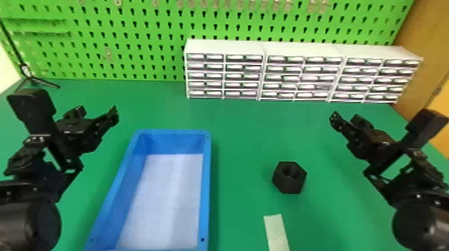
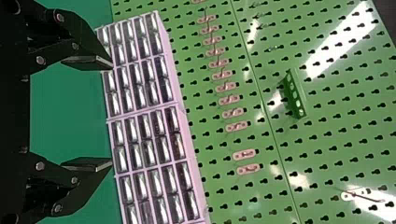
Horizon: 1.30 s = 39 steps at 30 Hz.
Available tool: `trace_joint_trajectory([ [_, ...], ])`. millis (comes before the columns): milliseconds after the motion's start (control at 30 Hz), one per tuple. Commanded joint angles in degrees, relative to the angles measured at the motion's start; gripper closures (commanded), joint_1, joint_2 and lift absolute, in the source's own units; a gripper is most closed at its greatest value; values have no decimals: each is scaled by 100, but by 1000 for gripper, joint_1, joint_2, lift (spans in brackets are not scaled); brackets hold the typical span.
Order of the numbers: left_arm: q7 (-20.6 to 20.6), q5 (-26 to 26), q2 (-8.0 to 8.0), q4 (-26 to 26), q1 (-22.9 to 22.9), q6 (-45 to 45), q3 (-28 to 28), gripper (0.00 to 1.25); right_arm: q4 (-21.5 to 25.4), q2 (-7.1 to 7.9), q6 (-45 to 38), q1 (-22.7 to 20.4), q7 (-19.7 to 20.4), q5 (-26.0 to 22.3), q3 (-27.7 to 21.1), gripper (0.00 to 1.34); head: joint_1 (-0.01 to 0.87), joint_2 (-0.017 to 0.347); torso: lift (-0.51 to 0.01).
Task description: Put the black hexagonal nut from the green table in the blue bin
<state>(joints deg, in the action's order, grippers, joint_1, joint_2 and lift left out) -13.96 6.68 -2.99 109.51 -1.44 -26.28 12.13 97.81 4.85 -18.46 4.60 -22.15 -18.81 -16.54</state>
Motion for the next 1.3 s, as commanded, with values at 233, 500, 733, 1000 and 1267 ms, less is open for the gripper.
trace_joint_trajectory([
  [233,-1,0,0,-9,4,0,-9,430,1,-2,0,5,0,0,-7,525,692,8,-97],
  [500,-1,26,0,-9,12,0,9,430,10,7,0,5,0,0,2,525,692,8,-97],
  [733,-1,53,0,-9,12,0,27,430,10,7,0,-3,0,-9,2,525,692,8,-97],
  [1000,-1,70,0,-9,21,0,35,430,71,7,-70,-3,0,-9,2,525,692,8,-97],
  [1267,-1,88,0,-9,30,0,71,430,537,-19,-800,-12,0,272,-104,524,692,8,-97],
])
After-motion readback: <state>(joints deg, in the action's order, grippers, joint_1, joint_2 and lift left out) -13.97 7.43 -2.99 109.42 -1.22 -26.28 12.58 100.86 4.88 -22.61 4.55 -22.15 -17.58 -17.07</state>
